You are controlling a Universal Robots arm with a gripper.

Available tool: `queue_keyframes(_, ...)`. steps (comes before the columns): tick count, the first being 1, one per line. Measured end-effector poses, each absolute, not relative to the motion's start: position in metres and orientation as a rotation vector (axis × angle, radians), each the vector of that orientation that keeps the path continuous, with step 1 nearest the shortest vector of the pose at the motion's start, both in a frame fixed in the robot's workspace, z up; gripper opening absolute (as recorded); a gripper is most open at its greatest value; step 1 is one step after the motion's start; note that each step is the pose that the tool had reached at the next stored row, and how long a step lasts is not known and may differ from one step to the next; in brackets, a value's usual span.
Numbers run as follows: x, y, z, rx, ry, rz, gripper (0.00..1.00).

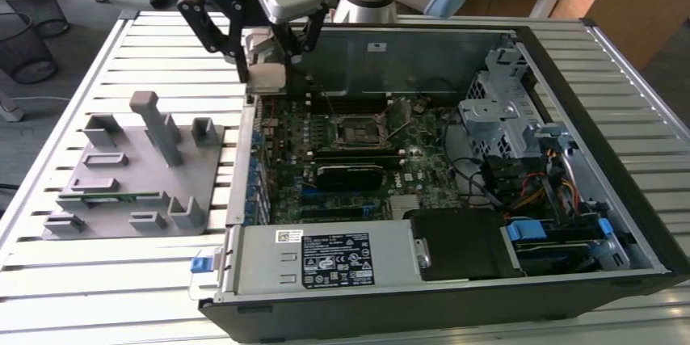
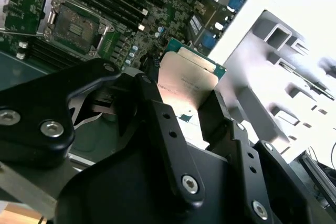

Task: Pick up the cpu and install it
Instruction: 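Pick up the cpu and move it towards the insertion slot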

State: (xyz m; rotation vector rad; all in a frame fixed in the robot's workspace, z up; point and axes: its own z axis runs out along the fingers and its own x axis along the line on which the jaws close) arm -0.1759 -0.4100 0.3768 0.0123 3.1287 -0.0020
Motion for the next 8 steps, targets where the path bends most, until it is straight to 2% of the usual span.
queue_keyframes(8, -0.152, -0.412, 0.377, 0.012, 3.129, -0.002, 0.54)
